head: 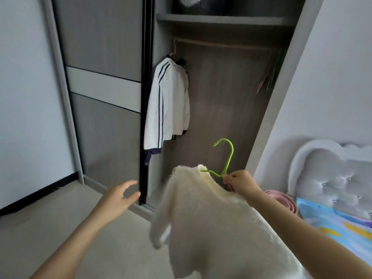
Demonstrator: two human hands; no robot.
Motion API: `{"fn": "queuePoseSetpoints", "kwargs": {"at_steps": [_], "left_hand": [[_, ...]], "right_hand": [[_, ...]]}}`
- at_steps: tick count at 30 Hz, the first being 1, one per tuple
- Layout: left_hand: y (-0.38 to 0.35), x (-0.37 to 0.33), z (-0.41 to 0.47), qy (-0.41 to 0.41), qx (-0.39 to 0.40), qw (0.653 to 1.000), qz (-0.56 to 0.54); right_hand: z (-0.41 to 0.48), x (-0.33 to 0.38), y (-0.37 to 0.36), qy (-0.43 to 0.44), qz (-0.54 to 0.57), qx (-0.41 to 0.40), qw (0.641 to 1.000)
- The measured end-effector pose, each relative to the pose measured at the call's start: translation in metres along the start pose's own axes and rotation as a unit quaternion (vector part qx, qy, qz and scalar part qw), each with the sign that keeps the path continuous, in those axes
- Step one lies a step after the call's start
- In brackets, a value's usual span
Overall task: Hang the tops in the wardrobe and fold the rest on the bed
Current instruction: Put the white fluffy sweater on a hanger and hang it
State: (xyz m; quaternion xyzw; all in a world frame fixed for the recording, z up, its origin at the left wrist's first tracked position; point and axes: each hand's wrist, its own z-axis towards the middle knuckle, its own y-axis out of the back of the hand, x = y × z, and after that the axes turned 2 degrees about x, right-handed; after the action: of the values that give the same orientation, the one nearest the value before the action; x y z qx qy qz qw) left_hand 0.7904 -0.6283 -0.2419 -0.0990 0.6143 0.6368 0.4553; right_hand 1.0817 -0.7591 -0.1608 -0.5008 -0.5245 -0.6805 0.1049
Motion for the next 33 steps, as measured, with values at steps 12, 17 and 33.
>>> {"fn": "queuePoseSetpoints", "kwargs": {"at_steps": [12, 17, 33], "left_hand": [[-0.003, -0.013, 0.152, 0.011, -0.027, 0.999, 0.042], [-0.01, -0.002, 0.2, -0.009, -0.044, 0.998, 0.038], [0.072, 0.022, 0.552, -0.164, -0.223, 0.96, 0.052]], "right_hand": [[0.181, 0.022, 0.018, -0.027, 0.302, 0.06, 0.951], [0.231, 0.038, 0.005, 0.033, 0.389, 0.072, 0.918], [0.471, 0.192, -0.012, 0.167, 0.401, -0.026, 0.901]]}}
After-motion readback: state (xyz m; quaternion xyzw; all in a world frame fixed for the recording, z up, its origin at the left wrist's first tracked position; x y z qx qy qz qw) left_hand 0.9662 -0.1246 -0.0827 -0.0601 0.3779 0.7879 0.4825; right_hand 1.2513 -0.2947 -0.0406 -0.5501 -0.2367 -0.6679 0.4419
